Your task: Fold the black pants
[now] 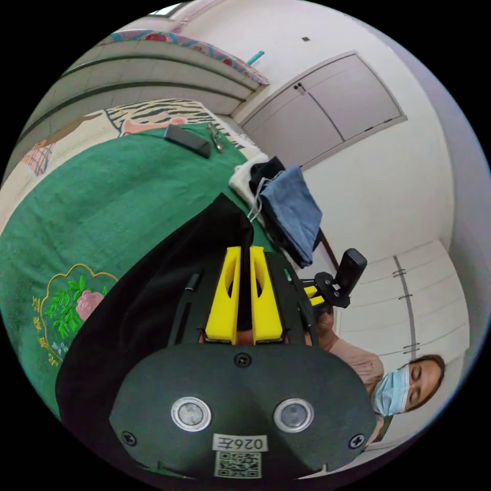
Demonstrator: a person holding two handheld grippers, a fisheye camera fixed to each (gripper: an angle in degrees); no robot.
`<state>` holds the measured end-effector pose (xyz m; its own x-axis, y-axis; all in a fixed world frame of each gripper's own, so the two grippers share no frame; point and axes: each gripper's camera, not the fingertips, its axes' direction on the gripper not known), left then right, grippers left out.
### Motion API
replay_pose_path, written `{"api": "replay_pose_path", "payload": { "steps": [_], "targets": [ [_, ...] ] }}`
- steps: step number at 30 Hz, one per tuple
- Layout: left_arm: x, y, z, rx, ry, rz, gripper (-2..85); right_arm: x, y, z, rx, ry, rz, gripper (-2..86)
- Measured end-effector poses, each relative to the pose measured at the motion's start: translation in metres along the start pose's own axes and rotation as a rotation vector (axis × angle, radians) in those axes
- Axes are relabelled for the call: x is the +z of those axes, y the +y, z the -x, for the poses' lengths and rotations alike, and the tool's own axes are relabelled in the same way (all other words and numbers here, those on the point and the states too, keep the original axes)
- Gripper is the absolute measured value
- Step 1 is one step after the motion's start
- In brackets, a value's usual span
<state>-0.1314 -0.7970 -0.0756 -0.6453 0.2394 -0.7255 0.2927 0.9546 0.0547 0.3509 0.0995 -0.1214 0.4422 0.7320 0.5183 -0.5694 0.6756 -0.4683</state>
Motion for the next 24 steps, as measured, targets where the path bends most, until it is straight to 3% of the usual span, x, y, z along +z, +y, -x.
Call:
{"api": "replay_pose_path", "payload": {
  "steps": [6,11,18,22,24],
  "targets": [
    [-0.109,0.052,-0.013,0.074,0.171,-0.091,2.9,0.007,0.001,0.078,-0.161,0.071,-0.077,0.1],
    [-0.223,0.132,0.009,0.034,0.094,-0.142,3.2,0.088,-0.012,0.159,-0.358,0.125,0.000,0.1],
    [-0.334,0.281,0.088,-0.192,-0.085,-0.253,3.4,0.268,-0.022,0.227,-0.504,-0.012,0.222,1.0],
    [-0.344,0.340,0.136,-0.311,-0.047,-0.330,4.3,0.349,-0.006,0.226,-0.521,-0.061,0.463,5.9],
    [-0.357,0.384,0.152,-0.351,0.063,-0.518,5.0,0.352,-0.003,0.217,-0.489,-0.147,0.477,6.4]
  ]
}}
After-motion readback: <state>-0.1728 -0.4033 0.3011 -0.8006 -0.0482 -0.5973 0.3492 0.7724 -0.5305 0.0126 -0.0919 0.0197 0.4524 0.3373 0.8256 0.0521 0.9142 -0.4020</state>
